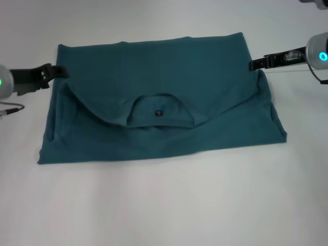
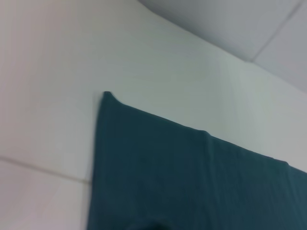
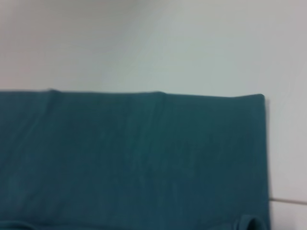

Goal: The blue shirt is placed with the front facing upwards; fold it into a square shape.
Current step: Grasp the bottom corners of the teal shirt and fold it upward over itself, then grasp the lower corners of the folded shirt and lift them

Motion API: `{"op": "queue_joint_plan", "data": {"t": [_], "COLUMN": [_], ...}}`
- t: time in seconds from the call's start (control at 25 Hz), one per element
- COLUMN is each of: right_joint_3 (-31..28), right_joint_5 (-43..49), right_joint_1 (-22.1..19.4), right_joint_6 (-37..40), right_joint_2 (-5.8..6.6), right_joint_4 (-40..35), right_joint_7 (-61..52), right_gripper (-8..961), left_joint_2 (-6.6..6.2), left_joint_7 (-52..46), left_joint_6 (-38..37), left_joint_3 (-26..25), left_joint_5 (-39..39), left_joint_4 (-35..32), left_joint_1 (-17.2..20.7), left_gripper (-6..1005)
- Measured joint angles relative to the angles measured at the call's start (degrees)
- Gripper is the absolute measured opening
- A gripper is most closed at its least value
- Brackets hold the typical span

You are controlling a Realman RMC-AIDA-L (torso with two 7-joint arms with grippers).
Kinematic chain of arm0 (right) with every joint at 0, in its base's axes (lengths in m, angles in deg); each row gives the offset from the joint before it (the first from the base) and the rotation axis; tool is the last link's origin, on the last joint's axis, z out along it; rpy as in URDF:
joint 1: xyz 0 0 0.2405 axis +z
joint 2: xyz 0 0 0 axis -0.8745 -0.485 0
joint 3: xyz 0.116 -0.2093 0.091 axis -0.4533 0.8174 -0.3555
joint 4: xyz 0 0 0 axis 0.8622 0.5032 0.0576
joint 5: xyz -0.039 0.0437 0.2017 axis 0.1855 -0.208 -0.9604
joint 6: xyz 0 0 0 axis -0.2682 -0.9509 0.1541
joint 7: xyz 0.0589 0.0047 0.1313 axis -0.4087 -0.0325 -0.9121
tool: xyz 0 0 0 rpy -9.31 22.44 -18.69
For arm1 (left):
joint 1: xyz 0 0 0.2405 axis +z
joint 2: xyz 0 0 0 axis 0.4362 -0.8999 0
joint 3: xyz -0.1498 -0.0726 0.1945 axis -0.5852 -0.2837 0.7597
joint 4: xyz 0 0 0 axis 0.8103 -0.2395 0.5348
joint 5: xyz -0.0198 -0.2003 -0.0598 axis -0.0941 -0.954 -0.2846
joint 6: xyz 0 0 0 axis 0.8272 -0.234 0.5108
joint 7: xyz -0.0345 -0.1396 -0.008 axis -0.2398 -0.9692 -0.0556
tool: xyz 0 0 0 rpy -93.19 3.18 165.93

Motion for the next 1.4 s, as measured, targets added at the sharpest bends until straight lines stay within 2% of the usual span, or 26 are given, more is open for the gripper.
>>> {"op": "queue_joint_plan", "data": {"t": [0.2,0.24,0.36,0.64,0.8,0.96,1.12,1.4], "right_joint_3": [-0.15,-0.28,-1.48,-10.18,-11.97,-12.25,-12.30,-12.58], "right_joint_5": [-11.22,-13.84,-21.68,-37.04,-37.72,-37.44,-37.51,-37.52], "right_joint_1": [-8.41,-10.00,-13.89,-20.36,-21.87,-22.22,-22.05,-22.44], "right_joint_6": [7.75,9.49,15.33,29.18,31.60,31.77,31.78,31.37], "right_joint_2": [-2.24,-2.49,-2.18,-0.71,-0.30,-0.04,0.31,0.13], "right_joint_4": [-10.55,-12.27,-14.06,-10.80,-9.91,-9.23,-8.02,-7.57], "right_joint_7": [4.15,4.93,5.83,10.50,11.52,11.94,12.52,12.84], "right_gripper": [841,861,919,928,927,925,923,920], "left_joint_2": [1.41,1.59,1.54,1.06,0.87,1.04,0.75,0.62], "left_joint_7": [0.21,0.54,1.31,2.43,5.03,11.94,15.01,16.71], "left_joint_6": [-5.29,-6.77,-10.38,-15.76,-17.38,-18.19,-17.79,-14.96], "left_joint_3": [-0.30,-0.29,-0.32,-3.25,-4.86,-6.17,-7.18,-7.10], "left_joint_5": [-5.76,-7.41,-11.33,-14.38,-13.09,-12.15,-10.30,-8.32], "left_joint_4": [-5.81,-6.73,-7.84,-6.97,-5.85,-4.95,-2.70,0.43], "left_joint_1": [5.03,6.19,8.60,12.73,14.84,16.31,16.07,14.85], "left_gripper": [652,652,651,643,632,621,610,590]}}
